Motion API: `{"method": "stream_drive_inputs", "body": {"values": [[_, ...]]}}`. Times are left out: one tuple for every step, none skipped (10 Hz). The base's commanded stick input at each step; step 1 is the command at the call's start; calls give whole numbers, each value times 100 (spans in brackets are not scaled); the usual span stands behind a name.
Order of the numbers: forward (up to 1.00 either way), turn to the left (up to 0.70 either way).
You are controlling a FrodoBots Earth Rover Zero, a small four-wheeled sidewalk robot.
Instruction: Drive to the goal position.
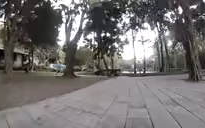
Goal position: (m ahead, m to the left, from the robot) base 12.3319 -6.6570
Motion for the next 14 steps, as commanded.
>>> {"method": "stream_drive_inputs", "body": {"values": [[70, -14], [70, 0], [70, 0], [70, 0], [70, 0], [70, 0], [70, 0], [70, 0], [70, 0], [70, 0], [70, 0], [70, 0], [70, -12], [70, -14]]}}
